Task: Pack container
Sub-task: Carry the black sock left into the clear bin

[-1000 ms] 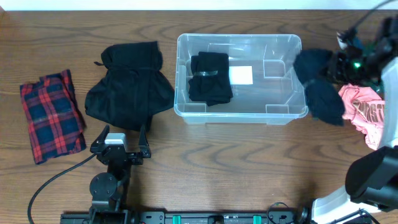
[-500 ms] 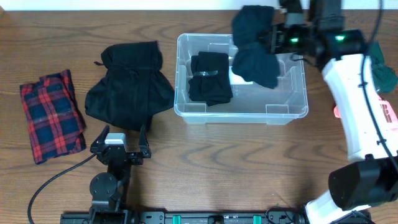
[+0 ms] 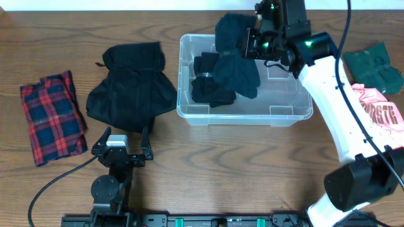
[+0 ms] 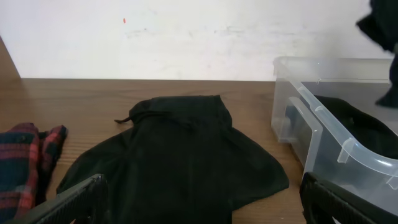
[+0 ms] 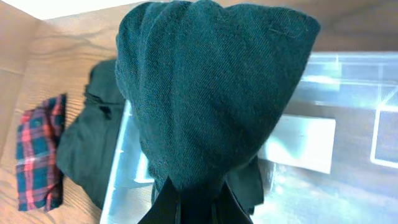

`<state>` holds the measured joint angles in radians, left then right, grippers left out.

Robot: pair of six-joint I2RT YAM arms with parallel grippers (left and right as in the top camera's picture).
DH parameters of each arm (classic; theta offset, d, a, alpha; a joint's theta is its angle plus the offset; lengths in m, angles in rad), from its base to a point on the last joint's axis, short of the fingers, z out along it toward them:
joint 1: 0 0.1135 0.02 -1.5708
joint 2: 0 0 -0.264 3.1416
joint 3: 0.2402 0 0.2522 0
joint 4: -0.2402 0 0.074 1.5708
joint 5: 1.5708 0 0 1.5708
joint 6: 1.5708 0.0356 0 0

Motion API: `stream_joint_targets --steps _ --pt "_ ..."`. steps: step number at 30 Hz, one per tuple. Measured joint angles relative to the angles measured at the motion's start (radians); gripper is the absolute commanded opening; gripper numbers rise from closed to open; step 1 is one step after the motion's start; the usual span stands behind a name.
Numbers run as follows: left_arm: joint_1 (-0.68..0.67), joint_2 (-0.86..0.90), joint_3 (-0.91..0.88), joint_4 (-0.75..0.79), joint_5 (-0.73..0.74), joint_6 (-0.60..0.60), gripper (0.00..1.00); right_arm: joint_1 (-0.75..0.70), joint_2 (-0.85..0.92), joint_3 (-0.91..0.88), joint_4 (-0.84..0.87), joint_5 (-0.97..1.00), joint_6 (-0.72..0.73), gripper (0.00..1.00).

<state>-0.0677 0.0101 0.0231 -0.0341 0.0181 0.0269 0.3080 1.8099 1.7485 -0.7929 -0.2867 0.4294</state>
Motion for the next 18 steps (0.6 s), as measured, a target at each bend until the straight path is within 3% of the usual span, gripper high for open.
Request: stream_joint_targets --steps 11,18 --pt "0.0 0.0 0.0 0.0 0.0 0.0 0.98 -0.005 0.11 0.0 -0.125 0.05 0.0 0.01" --pt "0.0 0.0 0.0 0.0 0.0 0.0 0.98 -0.026 0.114 -0.011 -0.109 0.102 -0.007 0.01"
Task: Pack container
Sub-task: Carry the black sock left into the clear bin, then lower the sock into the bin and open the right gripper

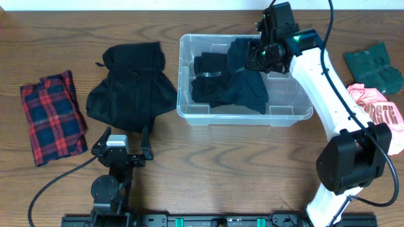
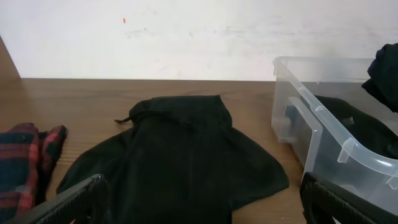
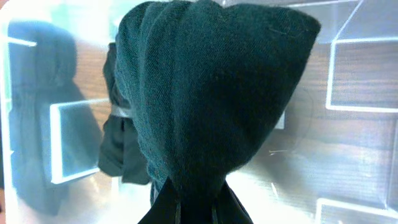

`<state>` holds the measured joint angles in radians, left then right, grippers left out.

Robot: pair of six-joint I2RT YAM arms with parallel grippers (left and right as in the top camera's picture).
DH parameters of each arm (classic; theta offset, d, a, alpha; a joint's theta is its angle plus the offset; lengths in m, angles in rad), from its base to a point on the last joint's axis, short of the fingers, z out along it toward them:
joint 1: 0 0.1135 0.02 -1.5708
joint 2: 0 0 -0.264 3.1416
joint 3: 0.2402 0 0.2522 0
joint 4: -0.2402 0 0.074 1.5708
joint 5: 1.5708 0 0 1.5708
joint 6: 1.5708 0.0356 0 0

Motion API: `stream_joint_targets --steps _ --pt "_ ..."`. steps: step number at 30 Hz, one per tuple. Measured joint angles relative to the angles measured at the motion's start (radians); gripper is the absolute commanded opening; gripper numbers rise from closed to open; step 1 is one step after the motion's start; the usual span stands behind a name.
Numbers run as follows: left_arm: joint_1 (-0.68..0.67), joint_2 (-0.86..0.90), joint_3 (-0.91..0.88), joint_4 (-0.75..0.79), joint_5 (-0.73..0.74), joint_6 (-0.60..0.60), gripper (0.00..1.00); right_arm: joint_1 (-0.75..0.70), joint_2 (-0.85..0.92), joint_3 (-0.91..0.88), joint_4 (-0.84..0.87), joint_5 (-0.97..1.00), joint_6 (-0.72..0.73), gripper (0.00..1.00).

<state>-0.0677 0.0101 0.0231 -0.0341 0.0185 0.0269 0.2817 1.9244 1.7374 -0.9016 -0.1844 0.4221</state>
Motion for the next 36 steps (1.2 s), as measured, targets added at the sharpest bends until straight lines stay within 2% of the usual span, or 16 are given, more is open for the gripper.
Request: stream_joint_targets --steps 13,26,32,33,34,36 --pt "0.0 0.0 0.0 0.0 0.0 0.0 0.98 -0.001 0.0 -0.11 0.098 0.007 -0.01 0.01" --pt "0.0 0.0 0.0 0.0 0.0 0.0 0.98 -0.001 0.0 -0.202 0.223 0.014 -0.079 0.01" --pt "0.0 0.0 0.0 0.0 0.0 0.0 0.98 -0.001 0.0 -0.229 0.233 0.09 -0.099 0.02" --pt "0.0 0.0 0.0 0.0 0.0 0.0 0.98 -0.001 0.0 -0.234 0.233 0.113 -0.105 0.08" --pt "0.0 0.0 0.0 0.0 0.0 0.0 0.98 -0.001 0.0 -0.238 0.232 0.139 -0.117 0.19" --pt "0.0 0.0 0.0 0.0 0.0 0.0 0.98 -0.001 0.0 -0.241 0.233 0.182 -0.136 0.53"
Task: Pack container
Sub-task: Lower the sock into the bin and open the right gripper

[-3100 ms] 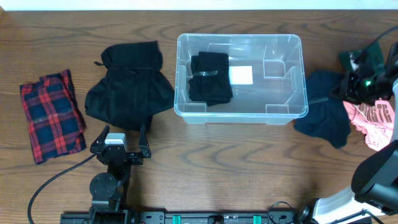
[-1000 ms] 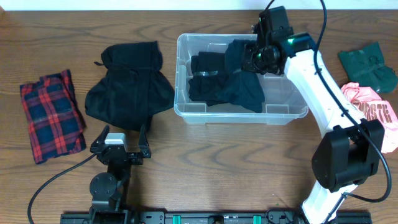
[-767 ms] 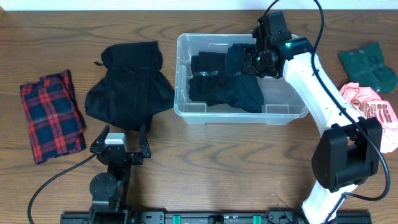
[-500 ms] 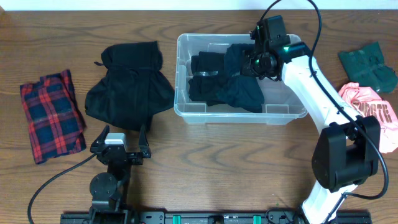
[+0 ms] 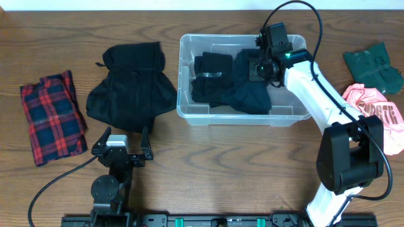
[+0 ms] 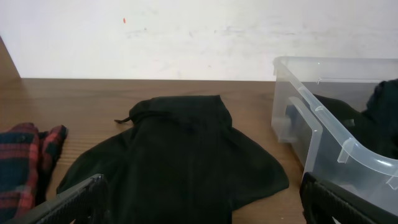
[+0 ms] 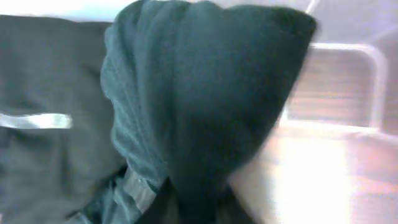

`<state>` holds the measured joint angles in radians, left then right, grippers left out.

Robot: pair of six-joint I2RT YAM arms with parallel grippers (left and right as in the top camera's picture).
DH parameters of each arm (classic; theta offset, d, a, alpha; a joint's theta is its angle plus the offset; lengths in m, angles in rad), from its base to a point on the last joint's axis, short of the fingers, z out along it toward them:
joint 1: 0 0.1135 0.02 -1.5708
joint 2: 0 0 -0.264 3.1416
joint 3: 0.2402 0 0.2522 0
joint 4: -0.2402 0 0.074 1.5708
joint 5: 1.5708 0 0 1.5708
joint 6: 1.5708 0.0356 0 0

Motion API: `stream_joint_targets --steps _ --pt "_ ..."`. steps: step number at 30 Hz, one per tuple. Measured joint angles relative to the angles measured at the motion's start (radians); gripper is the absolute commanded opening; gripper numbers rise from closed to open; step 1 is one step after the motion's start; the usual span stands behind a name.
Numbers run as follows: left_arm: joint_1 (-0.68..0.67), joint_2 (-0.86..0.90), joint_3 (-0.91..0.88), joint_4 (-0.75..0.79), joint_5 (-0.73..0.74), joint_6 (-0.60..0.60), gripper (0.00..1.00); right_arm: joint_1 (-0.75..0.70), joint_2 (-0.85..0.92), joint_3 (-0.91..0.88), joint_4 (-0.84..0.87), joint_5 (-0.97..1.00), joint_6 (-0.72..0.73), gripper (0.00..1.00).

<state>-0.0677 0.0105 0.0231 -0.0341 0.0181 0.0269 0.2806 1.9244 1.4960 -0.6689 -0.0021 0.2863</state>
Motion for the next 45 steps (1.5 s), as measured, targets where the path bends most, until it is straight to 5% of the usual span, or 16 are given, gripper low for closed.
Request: stream_joint_targets --steps 2,5,11,15,19,21,45 --pt "0.0 0.0 0.0 0.0 0.0 0.0 0.98 0.0 0.0 0.0 0.013 0.034 -0.039 0.8" --pt "0.0 0.0 0.0 0.0 0.0 0.0 0.98 0.0 0.0 0.0 0.044 0.061 -0.093 0.99" --pt "0.0 0.0 0.0 0.0 0.0 0.0 0.98 0.0 0.0 0.0 0.101 0.084 -0.212 0.99" --pt "0.0 0.0 0.0 0.0 0.0 0.0 0.98 0.0 0.0 0.0 0.078 0.087 -0.254 0.82" --pt "0.0 0.0 0.0 0.0 0.0 0.0 0.98 0.0 0.0 0.0 0.022 0.09 -0.27 0.18" --pt "0.0 0.0 0.0 0.0 0.0 0.0 0.98 -0.002 0.0 0.0 0.0 0.093 -0.267 0.01" --pt "0.0 0.0 0.0 0.0 0.0 0.0 0.98 -0.03 0.07 -0.139 0.13 0.08 -0.137 0.01"
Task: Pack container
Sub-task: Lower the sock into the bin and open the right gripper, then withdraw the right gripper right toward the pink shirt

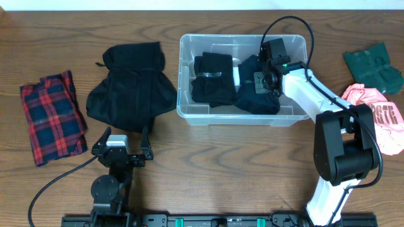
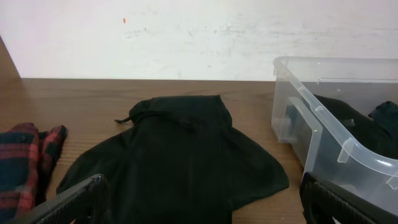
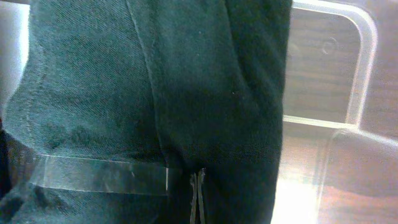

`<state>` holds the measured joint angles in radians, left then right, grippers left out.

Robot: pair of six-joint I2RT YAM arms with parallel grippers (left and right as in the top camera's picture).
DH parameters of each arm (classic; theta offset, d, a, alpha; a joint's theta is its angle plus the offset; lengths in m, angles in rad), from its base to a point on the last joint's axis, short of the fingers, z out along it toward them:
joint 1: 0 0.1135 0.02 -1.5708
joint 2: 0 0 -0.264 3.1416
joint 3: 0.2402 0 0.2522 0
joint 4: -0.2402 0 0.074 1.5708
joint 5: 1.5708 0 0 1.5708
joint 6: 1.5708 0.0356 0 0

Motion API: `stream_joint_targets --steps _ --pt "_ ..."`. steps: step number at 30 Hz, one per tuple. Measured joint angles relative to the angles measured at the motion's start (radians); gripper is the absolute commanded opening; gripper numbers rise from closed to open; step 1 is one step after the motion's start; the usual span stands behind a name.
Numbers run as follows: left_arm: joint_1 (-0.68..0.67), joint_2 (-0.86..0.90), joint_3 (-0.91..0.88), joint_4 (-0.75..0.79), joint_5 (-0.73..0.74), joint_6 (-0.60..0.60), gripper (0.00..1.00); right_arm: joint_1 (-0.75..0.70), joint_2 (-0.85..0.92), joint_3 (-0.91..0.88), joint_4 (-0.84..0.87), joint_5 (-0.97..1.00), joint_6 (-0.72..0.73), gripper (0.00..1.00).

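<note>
The clear plastic container (image 1: 297,115) stands at the table's back middle. A folded black garment (image 1: 211,79) lies in its left half. Beside it lies a dark teal garment (image 1: 257,94), which fills the right wrist view (image 3: 155,93). My right gripper (image 1: 264,79) is down inside the container, its jaws pressed together on a fold of that garment (image 3: 198,199). My left gripper (image 1: 120,152) rests open at the table's front, facing a loose black garment (image 2: 174,155) and the container's end wall (image 2: 323,143).
A loose black garment (image 1: 129,85) lies left of the container, and a red plaid cloth (image 1: 53,116) lies at the far left. At the right edge lie a dark green garment (image 1: 372,63) and a pink printed shirt (image 1: 379,120).
My right gripper has gone lower and slightly toward the front of the container. The dark teal garment now lies spread on the container's floor instead of hanging bunched from the jaws.
My right gripper held the dark teal garment high above the container's back edge. Then it was over the container's middle, then low inside with the garment touching down. Now the garment rests beside the black one, still pinched. The left arm has stayed parked.
</note>
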<state>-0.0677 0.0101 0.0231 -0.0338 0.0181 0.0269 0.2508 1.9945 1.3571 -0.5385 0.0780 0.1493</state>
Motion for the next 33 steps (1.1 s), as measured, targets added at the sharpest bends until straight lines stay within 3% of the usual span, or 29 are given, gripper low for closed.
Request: stream_joint_targets --steps 23,28,33 --pt "0.0 0.0 0.0 0.0 0.0 0.0 0.98 0.0 -0.012 0.002 0.047 -0.202 -0.082 0.02" --pt "0.0 0.0 0.0 0.0 0.0 0.0 0.98 0.0 -0.14 0.004 0.022 -0.201 -0.102 0.06" --pt "0.0 0.0 0.0 0.0 0.0 0.0 0.98 -0.006 -0.383 0.036 -0.062 -0.101 -0.098 0.08"
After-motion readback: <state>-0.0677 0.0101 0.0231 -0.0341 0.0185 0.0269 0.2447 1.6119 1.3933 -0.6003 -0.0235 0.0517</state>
